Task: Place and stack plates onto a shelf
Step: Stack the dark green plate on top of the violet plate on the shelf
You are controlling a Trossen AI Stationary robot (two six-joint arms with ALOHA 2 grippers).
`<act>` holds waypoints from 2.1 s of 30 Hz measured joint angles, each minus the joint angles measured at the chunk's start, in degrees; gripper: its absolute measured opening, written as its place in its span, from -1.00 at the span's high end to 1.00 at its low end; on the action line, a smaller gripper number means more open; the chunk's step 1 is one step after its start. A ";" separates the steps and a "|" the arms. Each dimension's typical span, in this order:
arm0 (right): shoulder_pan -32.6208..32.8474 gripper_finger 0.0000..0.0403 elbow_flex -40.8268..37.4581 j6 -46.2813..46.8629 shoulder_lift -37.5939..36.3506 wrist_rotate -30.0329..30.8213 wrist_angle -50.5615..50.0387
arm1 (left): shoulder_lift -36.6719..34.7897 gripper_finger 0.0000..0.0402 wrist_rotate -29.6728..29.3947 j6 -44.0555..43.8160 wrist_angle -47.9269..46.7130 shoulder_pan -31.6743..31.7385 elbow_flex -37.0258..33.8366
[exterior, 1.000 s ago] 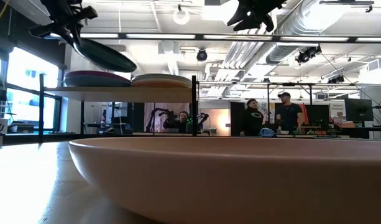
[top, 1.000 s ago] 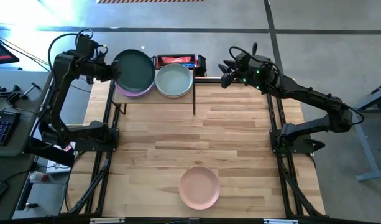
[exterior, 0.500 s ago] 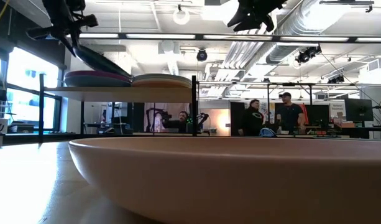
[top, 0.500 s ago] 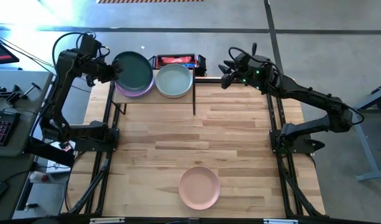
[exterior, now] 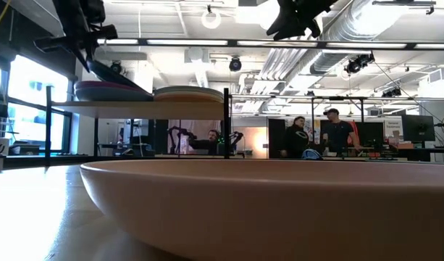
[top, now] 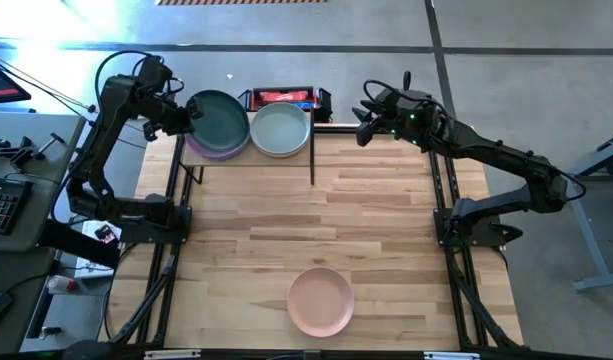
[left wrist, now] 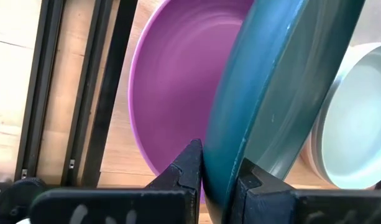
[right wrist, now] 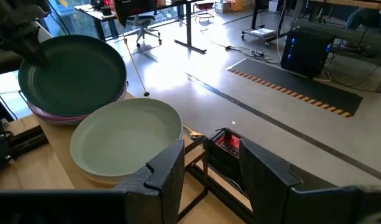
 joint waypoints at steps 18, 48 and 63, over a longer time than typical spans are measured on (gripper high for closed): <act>0.00 0.30 0.00 -0.05 0.00 0.00 -1.67 | 0.17 0.59 4.94 2.09 -1.22 0.07 0.00; 0.01 0.30 0.00 -1.57 0.00 0.00 -5.25 | 0.69 0.31 7.84 1.44 -4.46 0.04 0.00; 0.02 0.30 0.00 -3.04 0.00 -0.02 -5.36 | -0.70 0.28 14.22 -1.51 -6.43 0.04 0.00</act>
